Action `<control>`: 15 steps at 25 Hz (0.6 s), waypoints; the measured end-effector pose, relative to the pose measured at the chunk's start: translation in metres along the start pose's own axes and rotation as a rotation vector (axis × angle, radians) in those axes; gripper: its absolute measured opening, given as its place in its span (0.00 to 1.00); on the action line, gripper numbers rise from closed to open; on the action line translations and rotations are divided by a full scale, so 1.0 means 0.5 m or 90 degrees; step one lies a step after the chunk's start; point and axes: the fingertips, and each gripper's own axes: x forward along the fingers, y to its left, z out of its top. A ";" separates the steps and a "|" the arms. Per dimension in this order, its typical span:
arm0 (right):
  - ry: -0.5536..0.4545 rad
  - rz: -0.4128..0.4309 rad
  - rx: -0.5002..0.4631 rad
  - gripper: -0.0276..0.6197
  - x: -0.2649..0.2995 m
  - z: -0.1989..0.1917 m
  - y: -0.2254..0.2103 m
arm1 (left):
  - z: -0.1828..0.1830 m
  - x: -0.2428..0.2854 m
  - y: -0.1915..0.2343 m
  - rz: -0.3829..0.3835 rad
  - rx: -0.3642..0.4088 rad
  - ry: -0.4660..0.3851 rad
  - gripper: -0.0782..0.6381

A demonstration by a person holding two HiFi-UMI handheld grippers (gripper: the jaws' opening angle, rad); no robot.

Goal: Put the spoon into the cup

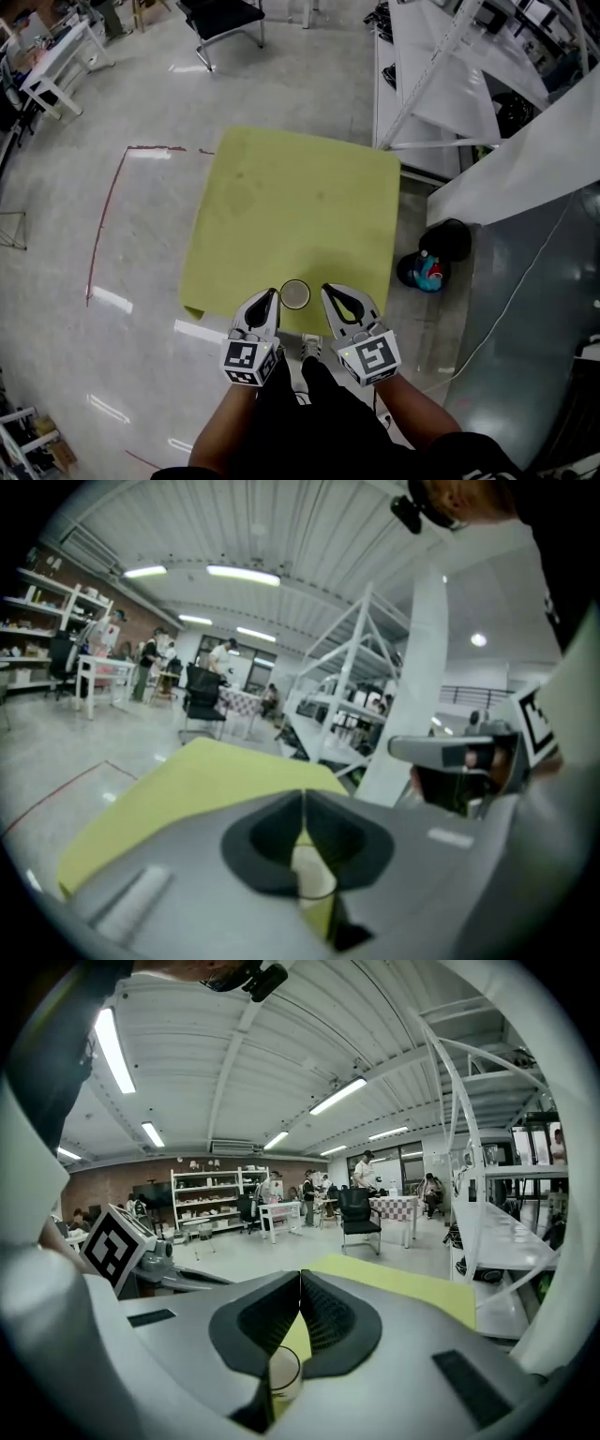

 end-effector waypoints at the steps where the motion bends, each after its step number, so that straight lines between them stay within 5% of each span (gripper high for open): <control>1: 0.002 -0.005 0.002 0.05 0.000 -0.004 -0.004 | -0.010 0.006 -0.001 -0.004 0.000 0.008 0.13; 15: 0.034 -0.028 0.030 0.05 -0.008 -0.043 -0.018 | -0.094 0.058 -0.030 -0.074 -0.014 0.075 0.19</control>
